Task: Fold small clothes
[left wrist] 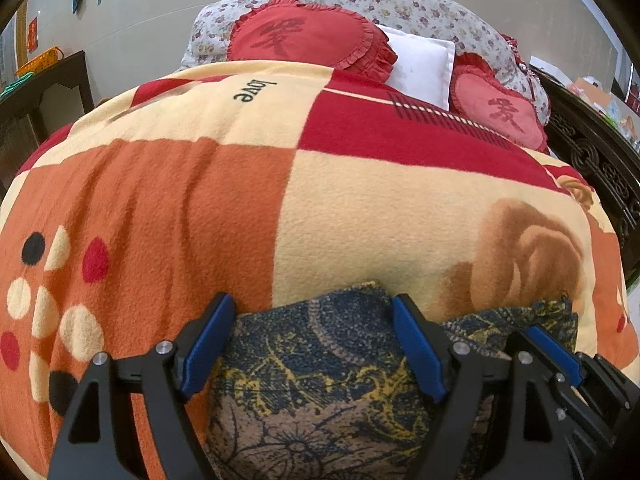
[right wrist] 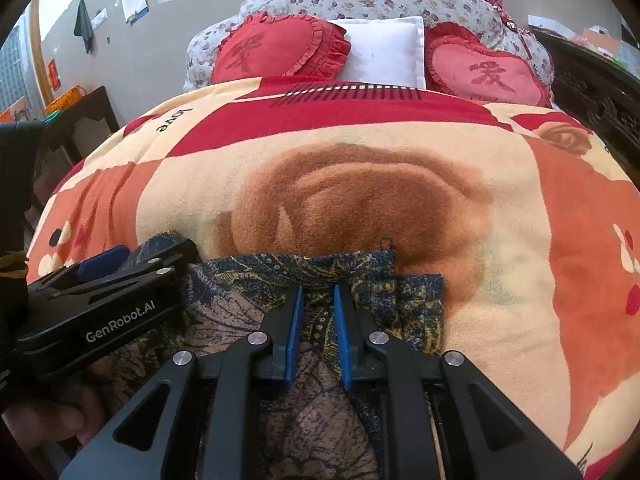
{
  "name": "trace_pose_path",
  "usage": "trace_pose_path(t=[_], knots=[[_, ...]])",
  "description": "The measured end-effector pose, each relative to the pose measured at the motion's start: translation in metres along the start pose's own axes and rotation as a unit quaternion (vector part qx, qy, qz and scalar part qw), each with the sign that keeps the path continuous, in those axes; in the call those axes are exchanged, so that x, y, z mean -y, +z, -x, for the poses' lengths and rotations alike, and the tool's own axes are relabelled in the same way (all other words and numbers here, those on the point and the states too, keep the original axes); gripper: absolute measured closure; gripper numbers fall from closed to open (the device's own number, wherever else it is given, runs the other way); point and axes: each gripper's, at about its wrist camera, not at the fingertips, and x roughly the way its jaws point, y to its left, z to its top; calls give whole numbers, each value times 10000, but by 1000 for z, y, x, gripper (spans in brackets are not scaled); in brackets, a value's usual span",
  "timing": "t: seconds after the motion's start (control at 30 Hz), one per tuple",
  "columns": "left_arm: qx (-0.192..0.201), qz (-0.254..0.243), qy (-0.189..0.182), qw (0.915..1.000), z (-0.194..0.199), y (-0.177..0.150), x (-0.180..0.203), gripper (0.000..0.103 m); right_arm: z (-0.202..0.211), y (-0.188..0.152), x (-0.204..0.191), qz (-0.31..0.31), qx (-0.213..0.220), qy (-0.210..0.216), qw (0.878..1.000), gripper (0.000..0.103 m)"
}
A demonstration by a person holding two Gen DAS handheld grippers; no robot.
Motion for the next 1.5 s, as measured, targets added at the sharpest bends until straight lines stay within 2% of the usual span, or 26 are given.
trace_pose_path(t=[0.1,0.2,0.3,0.33,0.37,0.43,0.57,0.7,0.8,0.87,0.93,1.0,1.07,1.13,1.2,1.23,1.3,1.33,1.4,1.47,1.5], knots=[[-117,40,-89,9999,-1,4,-3,18,0,1,-1,30,-16,-32,10000,86],[-470,-88,-397,9981,8,23,-12,18,6,10,2,27,-230,211,9995,81],[-301,-45,-554,9980,48,38,-37,18,35,16,23,-347,-200,687,9968,80],[-191,-54,-585,9981,66,36,-50,18,51,15,36,-521,-84,836,9951,73],[-155,-91,-625,9979,78,30,-60,18,60,12,44,-609,-32,901,9941,64],[-252,-169,-736,9968,98,6,-80,18,81,-3,64,-810,-5,1100,9906,54],[-643,-273,-1067,9918,122,-64,-91,18,98,-51,87,-1188,-303,1561,9801,53],[-855,-169,-1711,9814,144,-123,-84,18,111,-102,98,-1573,-602,1951,9662,52],[-1079,-84,-1984,9741,147,-150,-82,18,118,-135,98,-1942,-788,2319,9499,52],[-1241,130,-2179,9680,144,-166,-85,19,118,-156,98,-2263,-915,2633,9333,52],[-1175,259,-2403,9632,148,-171,-90,18,125,-165,98,-2380,-745,2793,9272,51],[-1330,552,-2812,9488,149,-174,-94,18,127,-166,96,-2438,-793,3042,9175,50],[-1509,755,-3209,9320,147,-174,-94,18,121,-168,90,-2615,-1036,3631,8883,50],[-1512,818,-3232,9306,143,-172,-94,18,112,-172,84,-2785,-1262,4104,8591,50],[-1513,1131,-3393,9215,138,-169,-99,18,105,-176,86,-2940,-1253,3980,8599,58],[-1518,1359,-3488,9148,136,-169,-104,18,104,-178,88,-3070,-1240,3966,8562,62],[-1515,1595,-3578,9075,132,-167,-111,18,102,-182,94,-3434,-1152,3998,8420,63],[-1522,1644,-3582,9064,131,-167,-111,18,101,-182,94,-3517,-1148,3970,8399,63],[-1537,1619,-3456,9114,130,-165,-107,22,99,-181,88,-3379,-1193,3886,8489,63],[-1577,1540,-3155,9230,129,-161,-104,40,100,-176,75,-2986,-1330,3613,8733,72],[-1628,1459,-2906,9315,128,-161,-103,63,101,-174,71,-2827,-1357,3477,8836,76]])
